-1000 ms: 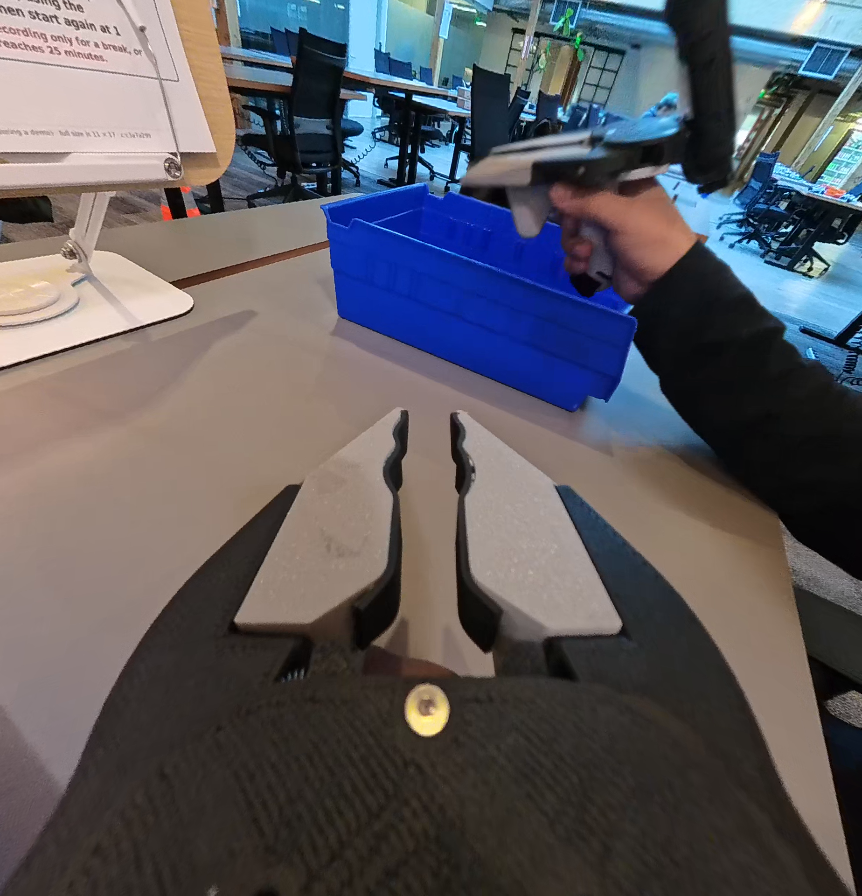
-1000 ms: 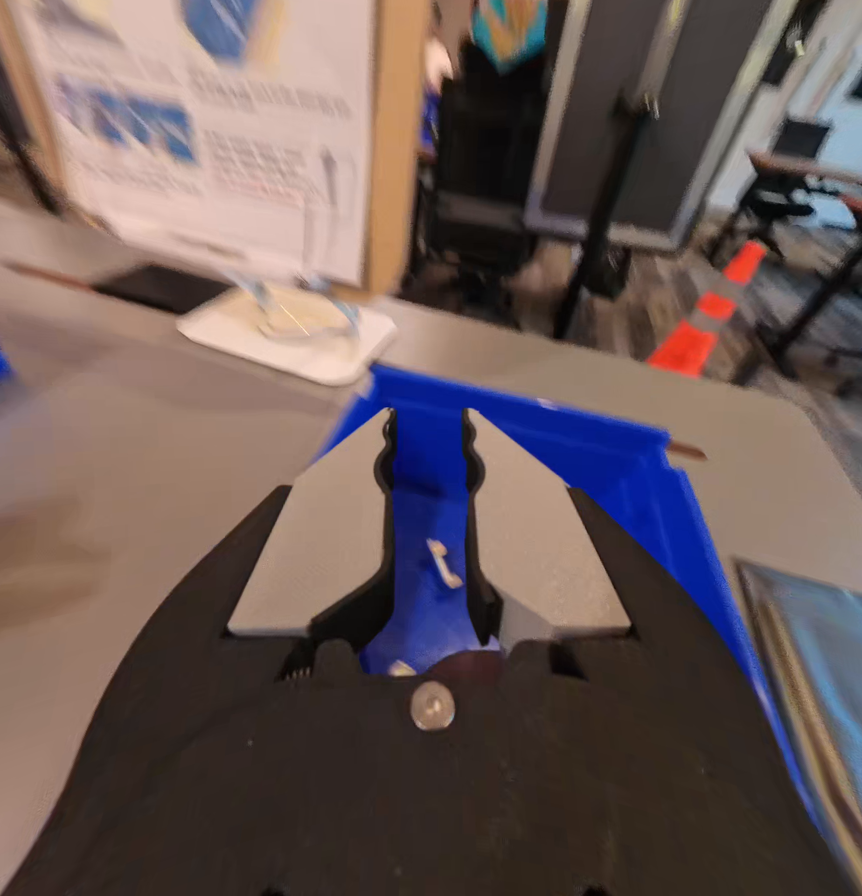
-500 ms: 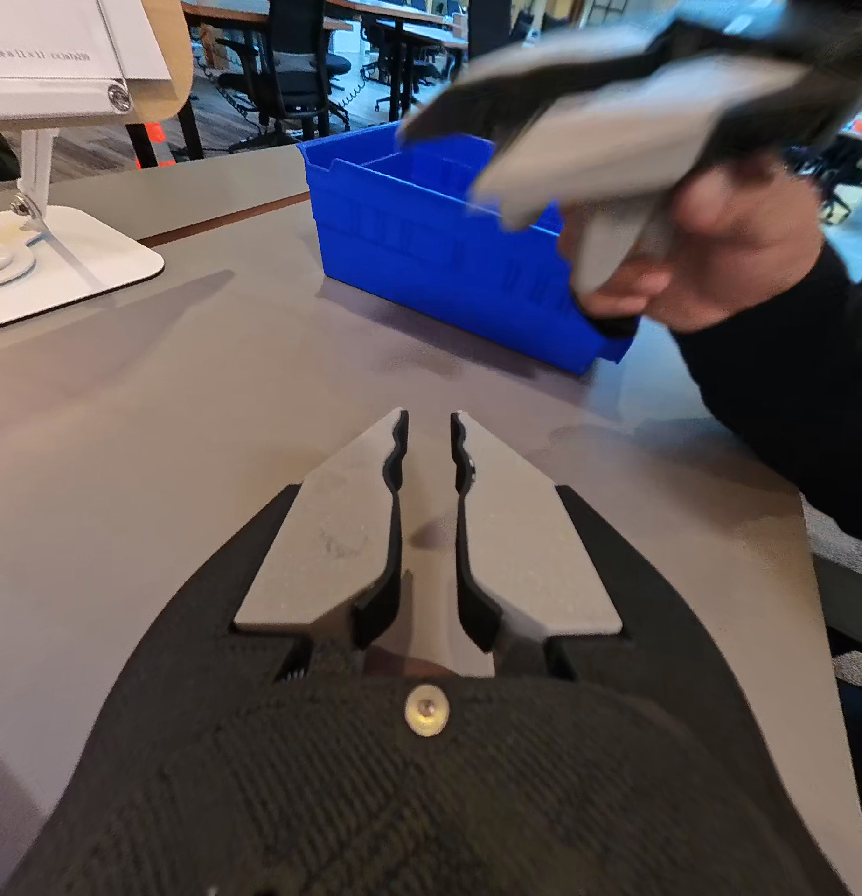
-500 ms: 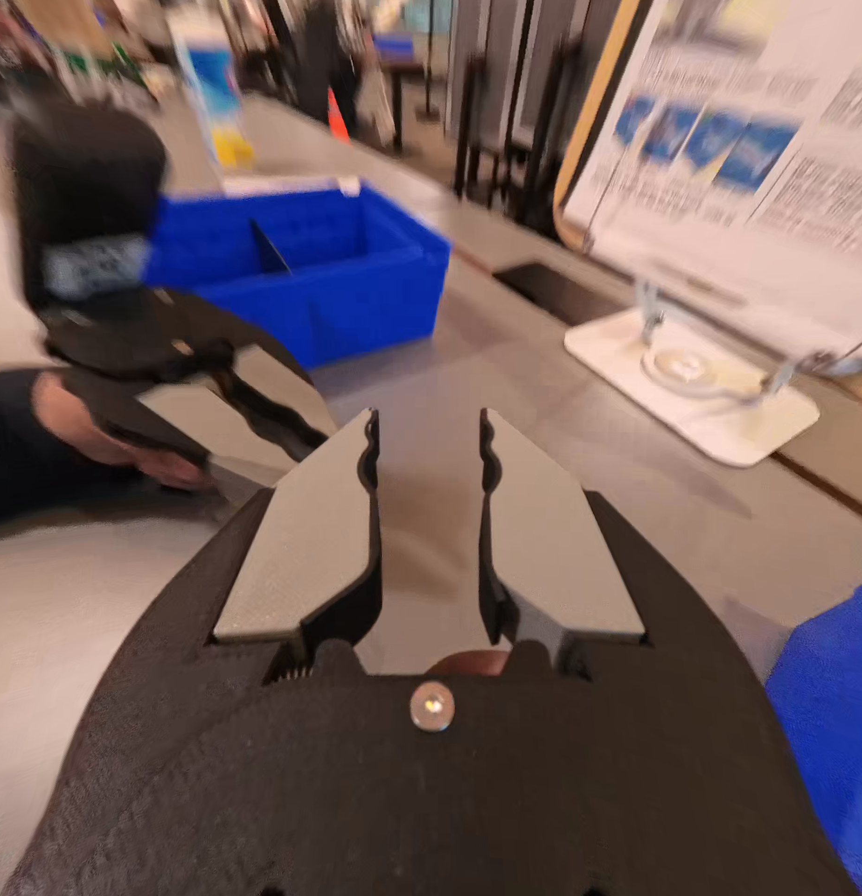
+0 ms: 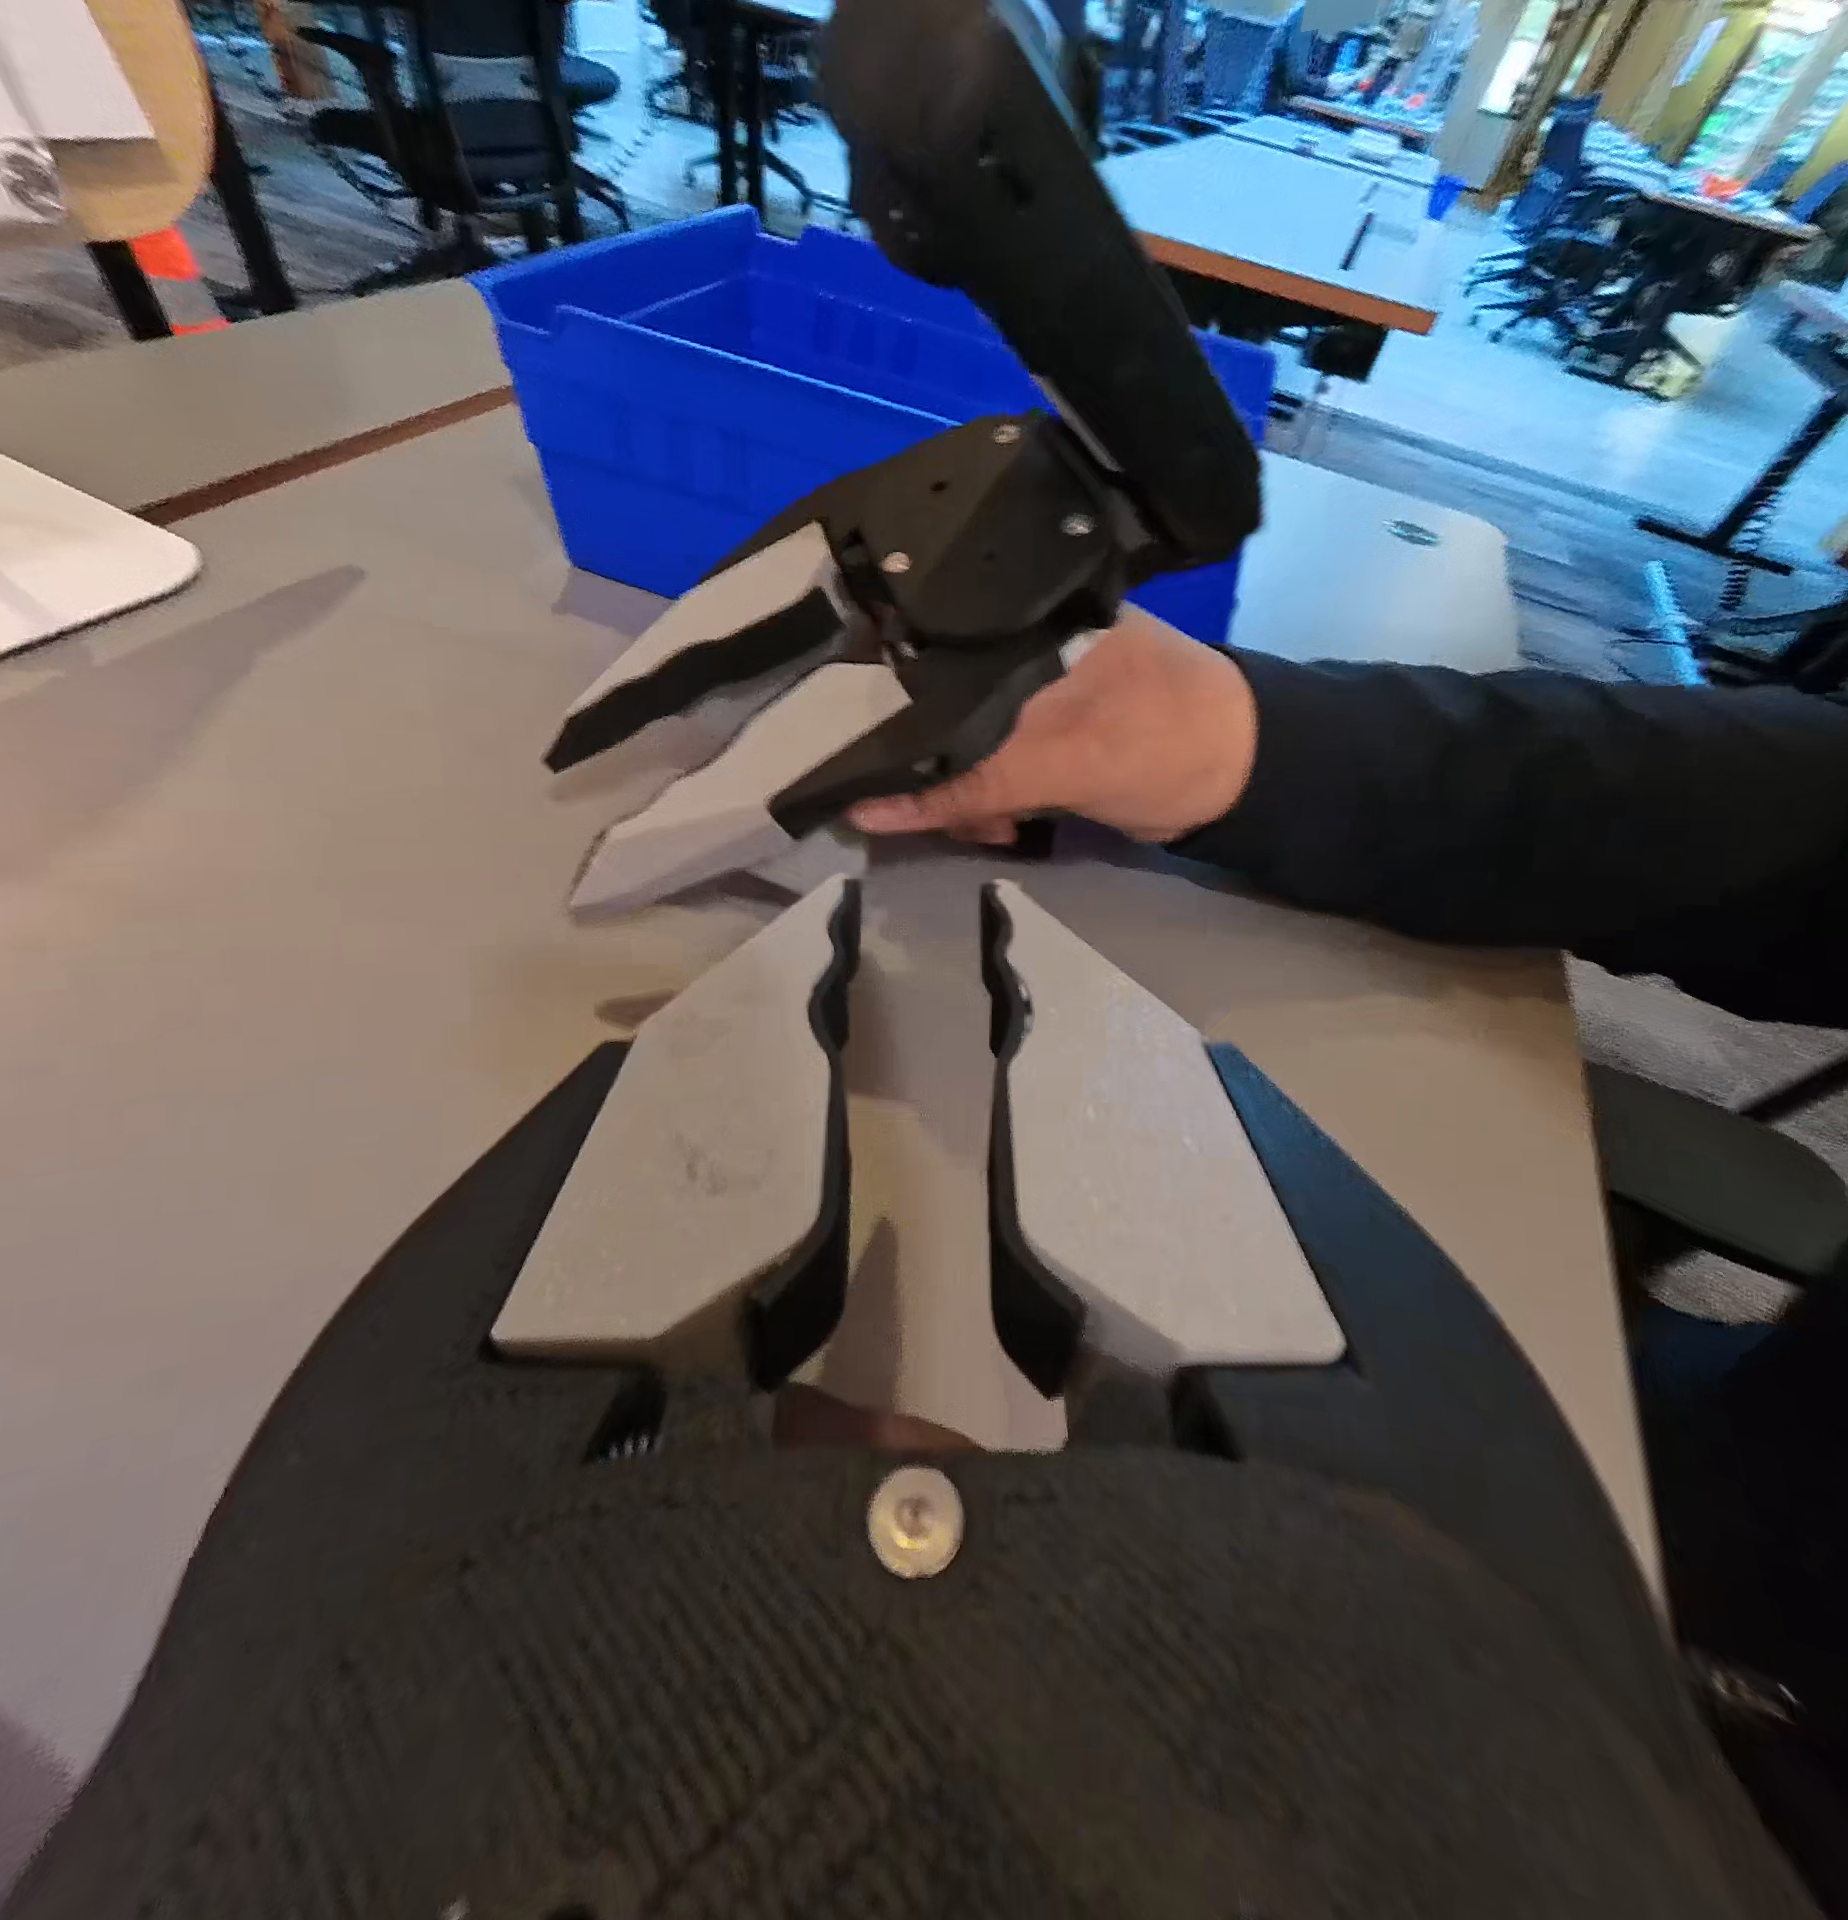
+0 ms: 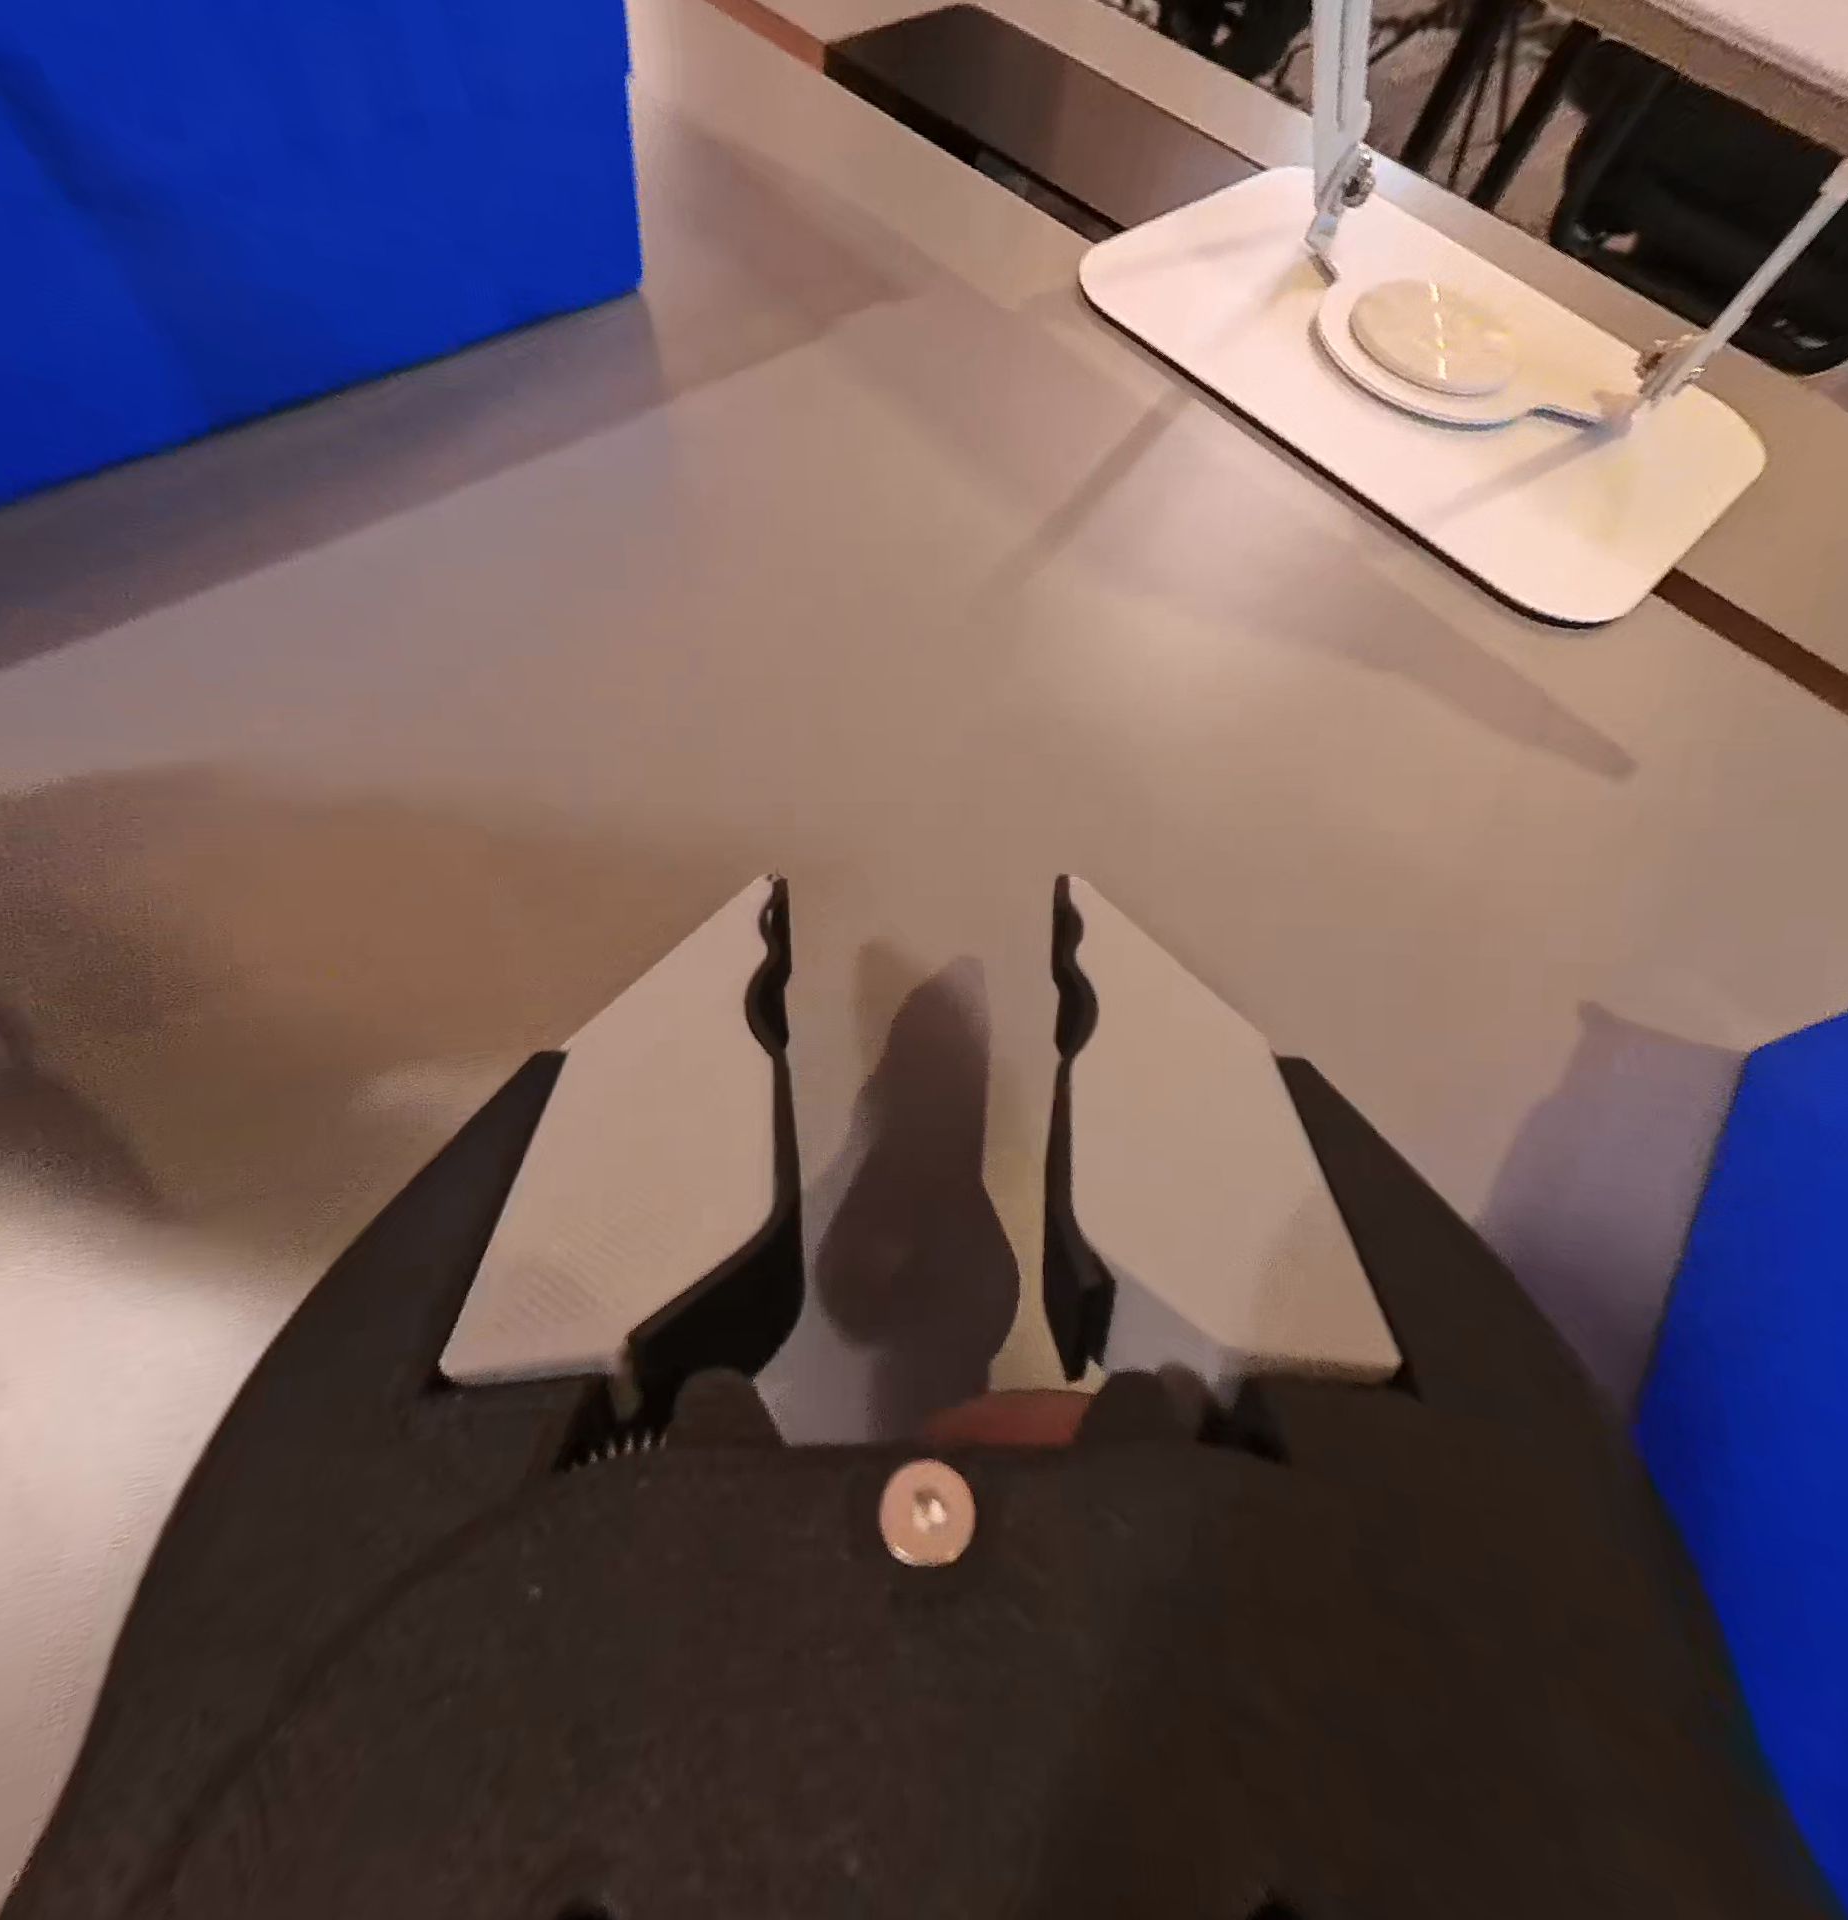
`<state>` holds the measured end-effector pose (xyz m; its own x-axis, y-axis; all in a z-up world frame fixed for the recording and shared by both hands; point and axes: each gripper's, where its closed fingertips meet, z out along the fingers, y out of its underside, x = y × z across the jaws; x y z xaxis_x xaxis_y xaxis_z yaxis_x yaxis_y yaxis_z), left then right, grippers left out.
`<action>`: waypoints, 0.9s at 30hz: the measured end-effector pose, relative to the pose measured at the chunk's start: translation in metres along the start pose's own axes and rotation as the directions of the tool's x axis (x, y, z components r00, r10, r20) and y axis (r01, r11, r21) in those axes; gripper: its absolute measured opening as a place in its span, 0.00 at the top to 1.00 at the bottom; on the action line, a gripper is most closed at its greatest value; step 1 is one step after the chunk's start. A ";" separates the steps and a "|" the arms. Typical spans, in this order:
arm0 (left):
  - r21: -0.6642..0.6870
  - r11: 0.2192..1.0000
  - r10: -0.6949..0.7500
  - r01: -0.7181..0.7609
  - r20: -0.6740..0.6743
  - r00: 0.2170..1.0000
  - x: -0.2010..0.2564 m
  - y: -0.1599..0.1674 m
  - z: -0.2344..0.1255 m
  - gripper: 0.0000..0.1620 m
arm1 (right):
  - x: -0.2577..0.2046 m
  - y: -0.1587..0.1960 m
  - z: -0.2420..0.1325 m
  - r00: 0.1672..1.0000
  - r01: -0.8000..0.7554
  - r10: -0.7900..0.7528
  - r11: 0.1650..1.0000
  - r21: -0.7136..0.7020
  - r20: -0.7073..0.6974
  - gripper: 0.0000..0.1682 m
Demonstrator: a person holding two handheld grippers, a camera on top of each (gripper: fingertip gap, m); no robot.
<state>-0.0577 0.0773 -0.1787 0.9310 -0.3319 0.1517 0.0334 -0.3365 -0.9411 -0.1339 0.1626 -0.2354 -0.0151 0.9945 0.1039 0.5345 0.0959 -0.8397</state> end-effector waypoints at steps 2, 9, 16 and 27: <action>-0.007 1.000 -0.003 0.003 0.012 1.000 0.003 0.003 -0.014 0.86 | 0.007 0.003 0.000 0.998 0.040 -0.041 0.999 -0.017 -0.042 0.71; -0.057 0.998 0.050 -0.040 0.180 0.982 -0.014 -0.021 -0.134 0.86 | 0.005 0.009 0.002 0.998 0.051 -0.053 0.997 -0.054 -0.036 0.71; -0.450 0.874 0.012 0.182 0.396 0.918 -0.114 0.059 -0.223 0.91 | 0.002 0.011 0.003 0.997 0.074 -0.076 0.995 -0.068 -0.033 0.71; -0.789 0.584 0.071 0.189 0.282 0.957 -0.117 0.125 -0.213 0.92 | 0.003 0.012 0.003 0.998 0.063 -0.065 0.995 -0.072 -0.026 0.71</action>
<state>-0.2402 -0.1140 -0.2500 0.9957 -0.0928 -0.0068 -0.0909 -0.9550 -0.2822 -0.1298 0.1664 -0.2468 -0.0281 0.9847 0.1722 0.5923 0.1552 -0.7907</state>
